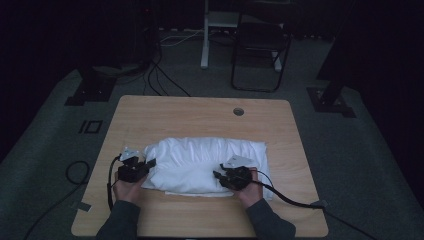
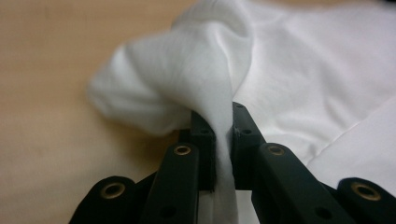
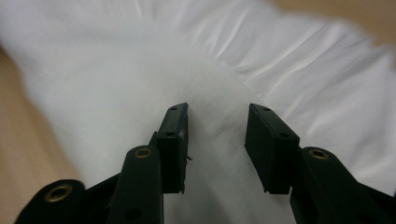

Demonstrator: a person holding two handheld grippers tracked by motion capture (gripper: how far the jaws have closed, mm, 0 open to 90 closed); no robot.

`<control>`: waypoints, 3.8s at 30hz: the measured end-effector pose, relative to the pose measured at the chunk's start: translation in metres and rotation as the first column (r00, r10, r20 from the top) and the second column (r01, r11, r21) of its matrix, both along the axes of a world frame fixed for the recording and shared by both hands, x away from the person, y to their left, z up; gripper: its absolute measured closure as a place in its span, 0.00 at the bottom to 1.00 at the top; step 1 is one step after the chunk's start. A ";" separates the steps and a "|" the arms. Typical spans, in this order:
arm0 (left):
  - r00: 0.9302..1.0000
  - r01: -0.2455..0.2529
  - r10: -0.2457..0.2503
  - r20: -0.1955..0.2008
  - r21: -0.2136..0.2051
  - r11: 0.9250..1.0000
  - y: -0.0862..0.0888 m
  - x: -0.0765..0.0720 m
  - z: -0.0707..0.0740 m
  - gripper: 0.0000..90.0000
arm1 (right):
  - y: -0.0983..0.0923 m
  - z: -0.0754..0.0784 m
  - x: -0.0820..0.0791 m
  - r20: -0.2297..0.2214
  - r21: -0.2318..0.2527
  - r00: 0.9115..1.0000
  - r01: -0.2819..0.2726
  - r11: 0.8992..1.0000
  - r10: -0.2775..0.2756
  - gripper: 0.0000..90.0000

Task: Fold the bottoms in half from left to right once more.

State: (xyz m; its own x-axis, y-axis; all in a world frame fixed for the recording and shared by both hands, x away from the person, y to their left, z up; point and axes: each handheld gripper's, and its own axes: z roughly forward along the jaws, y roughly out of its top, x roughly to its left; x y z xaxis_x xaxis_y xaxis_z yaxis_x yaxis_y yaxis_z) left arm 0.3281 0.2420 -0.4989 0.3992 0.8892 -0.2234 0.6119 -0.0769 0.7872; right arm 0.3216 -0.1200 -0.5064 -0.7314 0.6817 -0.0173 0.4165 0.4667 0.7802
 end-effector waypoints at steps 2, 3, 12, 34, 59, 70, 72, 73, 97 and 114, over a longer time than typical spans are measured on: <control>0.999 0.022 -0.020 0.047 -0.034 0.999 -0.001 -0.002 0.017 0.93 | 0.009 -0.014 0.007 -0.043 -0.076 0.999 -0.007 0.997 0.004 0.66; 0.997 0.030 -0.027 0.073 -0.044 0.999 -0.002 -0.004 0.026 0.93 | 0.012 -0.019 0.008 -0.035 -0.094 0.999 -0.013 0.996 0.009 0.67; 0.977 0.117 -0.102 0.187 -0.073 0.990 -0.024 -0.008 0.072 0.93 | 0.019 -0.023 0.012 -0.034 -0.067 0.999 -0.017 0.998 0.015 0.68; 0.927 0.262 -0.241 0.288 -0.036 0.964 -0.077 0.001 0.107 0.93 | 0.050 -0.016 0.010 -0.024 0.022 0.990 -0.142 0.990 0.142 0.59; 0.871 0.438 -0.434 0.229 0.037 0.898 -0.172 0.009 0.084 0.93 | -0.019 -0.030 0.011 -0.097 -0.002 0.995 -0.026 1.000 0.026 0.54; 0.859 0.500 -0.501 0.105 0.036 0.865 -0.216 0.010 0.024 0.92 | -0.116 0.002 0.015 -0.066 0.160 0.979 0.201 0.967 -0.192 0.53; 0.854 0.514 -0.516 0.066 0.055 0.856 -0.226 0.009 0.006 0.92 | -0.120 0.007 0.015 -0.056 0.179 0.979 0.202 0.963 -0.195 0.52; 0.849 0.522 -0.526 0.047 0.074 0.850 -0.230 0.009 -0.003 0.92 | -0.121 0.009 0.015 -0.051 0.187 0.980 0.198 0.962 -0.192 0.52; 0.829 0.549 -0.551 0.093 0.050 0.834 -0.213 -0.008 0.036 0.65 | -0.075 0.013 0.054 -0.113 0.189 0.988 0.121 0.974 -0.101 0.96; 0.905 0.418 -0.425 0.013 0.154 0.895 -0.133 0.070 0.029 0.80 | -0.090 0.001 0.068 -0.137 0.151 0.979 0.172 0.974 -0.152 0.95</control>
State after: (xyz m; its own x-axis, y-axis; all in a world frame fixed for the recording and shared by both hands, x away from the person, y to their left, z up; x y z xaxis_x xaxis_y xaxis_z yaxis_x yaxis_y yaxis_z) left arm 0.3984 0.1087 -0.4703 0.7505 0.6562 -0.0784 0.4610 -0.4348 0.7736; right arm 0.3901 -0.2095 -0.5059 -0.6008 0.7775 0.1857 0.5739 0.2579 0.7772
